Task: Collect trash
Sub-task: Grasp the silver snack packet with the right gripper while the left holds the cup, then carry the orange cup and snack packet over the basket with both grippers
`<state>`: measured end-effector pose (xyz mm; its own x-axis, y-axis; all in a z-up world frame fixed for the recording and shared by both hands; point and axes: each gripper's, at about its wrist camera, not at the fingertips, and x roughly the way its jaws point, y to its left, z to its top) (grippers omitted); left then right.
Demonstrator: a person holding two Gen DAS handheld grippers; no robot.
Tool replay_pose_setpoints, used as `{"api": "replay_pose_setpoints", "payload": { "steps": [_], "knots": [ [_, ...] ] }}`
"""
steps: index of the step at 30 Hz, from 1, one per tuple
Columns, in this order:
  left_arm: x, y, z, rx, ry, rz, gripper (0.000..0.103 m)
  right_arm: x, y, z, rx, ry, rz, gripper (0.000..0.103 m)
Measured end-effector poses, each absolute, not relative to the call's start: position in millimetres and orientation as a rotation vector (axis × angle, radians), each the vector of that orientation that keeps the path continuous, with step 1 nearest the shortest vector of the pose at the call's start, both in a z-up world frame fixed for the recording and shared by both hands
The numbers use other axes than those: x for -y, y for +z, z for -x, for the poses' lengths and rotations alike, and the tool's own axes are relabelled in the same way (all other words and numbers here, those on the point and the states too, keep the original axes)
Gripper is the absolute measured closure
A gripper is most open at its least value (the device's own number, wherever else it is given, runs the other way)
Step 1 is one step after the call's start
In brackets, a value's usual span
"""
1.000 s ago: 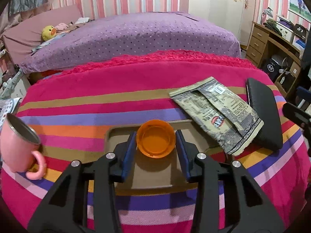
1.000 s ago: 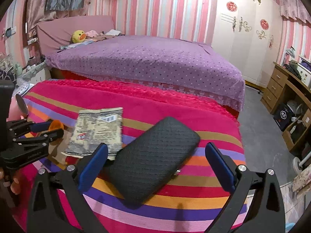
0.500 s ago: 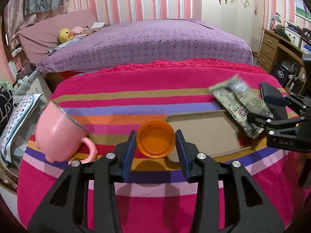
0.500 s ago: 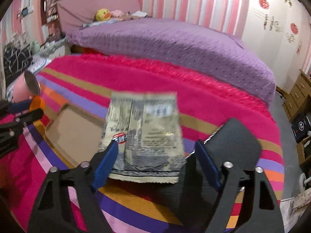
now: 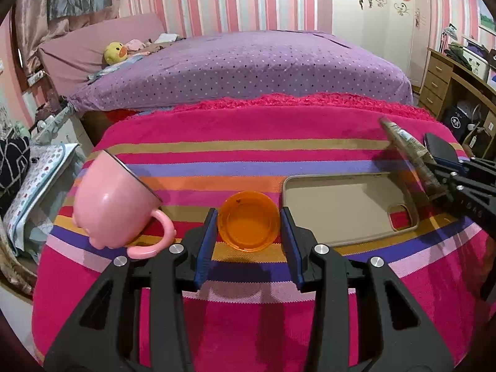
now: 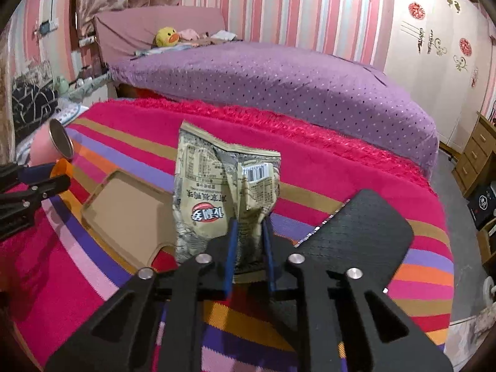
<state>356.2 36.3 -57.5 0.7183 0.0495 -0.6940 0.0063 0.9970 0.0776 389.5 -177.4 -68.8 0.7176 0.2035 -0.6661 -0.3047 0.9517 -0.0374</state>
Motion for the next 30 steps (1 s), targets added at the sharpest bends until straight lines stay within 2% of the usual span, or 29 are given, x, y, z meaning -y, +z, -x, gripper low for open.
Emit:
{"api": "replay_pose_setpoints", "payload": {
  "steps": [7, 19, 30],
  "knots": [
    [-24, -38, -327, -0.734, 0.022, -0.076, 0.064, 200, -45, -347, -0.673, 0.267, 0.099, 0.09],
    [0, -1, -245, -0.665, -0.026, -0.066, 0.064, 241, -1, -221, -0.617, 0.231, 0.099, 0.09],
    [21, 0, -194, -0.664, -0.067, -0.034, 0.064, 285, 36, -128, -0.581, 0.195, 0.062, 0.09]
  ]
}}
